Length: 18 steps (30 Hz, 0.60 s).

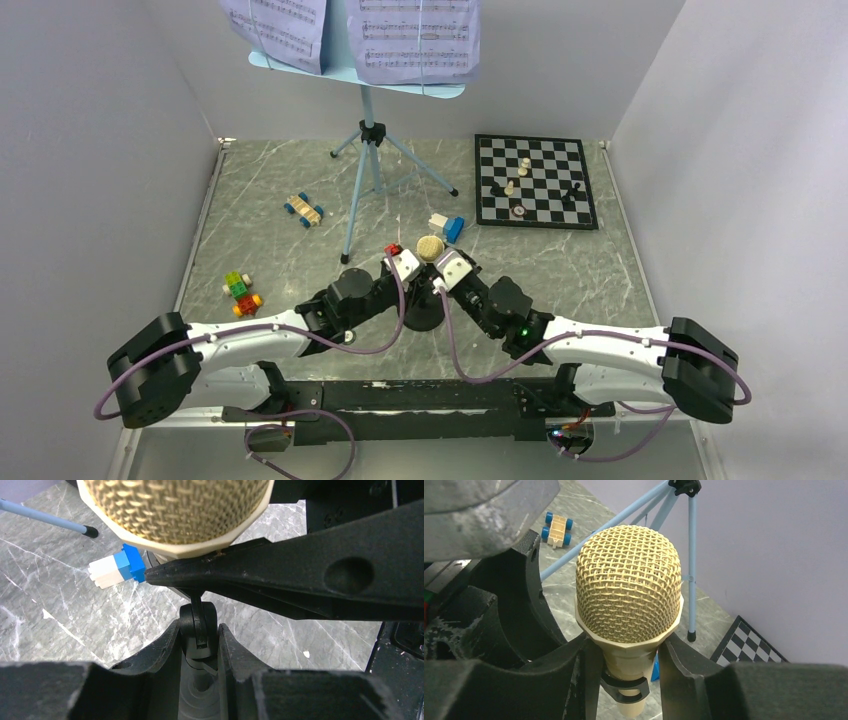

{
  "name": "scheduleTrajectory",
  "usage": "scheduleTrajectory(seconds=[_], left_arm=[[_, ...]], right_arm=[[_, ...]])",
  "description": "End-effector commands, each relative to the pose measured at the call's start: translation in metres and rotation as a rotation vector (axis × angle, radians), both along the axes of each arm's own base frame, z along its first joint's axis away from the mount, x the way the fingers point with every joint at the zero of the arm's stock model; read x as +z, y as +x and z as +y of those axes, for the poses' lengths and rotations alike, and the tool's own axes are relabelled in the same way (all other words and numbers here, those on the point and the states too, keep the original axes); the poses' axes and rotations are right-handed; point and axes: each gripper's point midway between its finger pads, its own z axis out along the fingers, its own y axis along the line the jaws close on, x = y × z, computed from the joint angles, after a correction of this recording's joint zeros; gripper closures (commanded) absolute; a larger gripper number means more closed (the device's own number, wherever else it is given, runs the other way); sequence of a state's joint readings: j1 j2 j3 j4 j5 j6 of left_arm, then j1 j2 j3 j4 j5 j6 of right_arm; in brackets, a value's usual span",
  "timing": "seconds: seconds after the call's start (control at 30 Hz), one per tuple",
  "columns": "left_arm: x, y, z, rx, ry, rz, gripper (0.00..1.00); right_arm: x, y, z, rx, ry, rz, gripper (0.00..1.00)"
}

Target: Pack up the instrument practice props

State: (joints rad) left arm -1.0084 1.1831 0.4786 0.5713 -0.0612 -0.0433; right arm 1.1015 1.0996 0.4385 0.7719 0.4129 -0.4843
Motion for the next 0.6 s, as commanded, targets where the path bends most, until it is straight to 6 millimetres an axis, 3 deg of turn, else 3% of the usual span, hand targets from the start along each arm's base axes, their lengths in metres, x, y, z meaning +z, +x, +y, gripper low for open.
scheduleTrajectory(seconds=[0.0,0.57], left_arm=[[-0.032,-0.01,0.004,-0.011,0.098,0.084,1.0],[-0.058,0.001,0.022,0.106,0.152,0.114,1.0]], right_arm=[[0.076,0.015,-0.034,-0.173,0.229,-0.078,1.0],[0.099,0.02,-0.098,-0.45,0.333,-0.077,1.0]])
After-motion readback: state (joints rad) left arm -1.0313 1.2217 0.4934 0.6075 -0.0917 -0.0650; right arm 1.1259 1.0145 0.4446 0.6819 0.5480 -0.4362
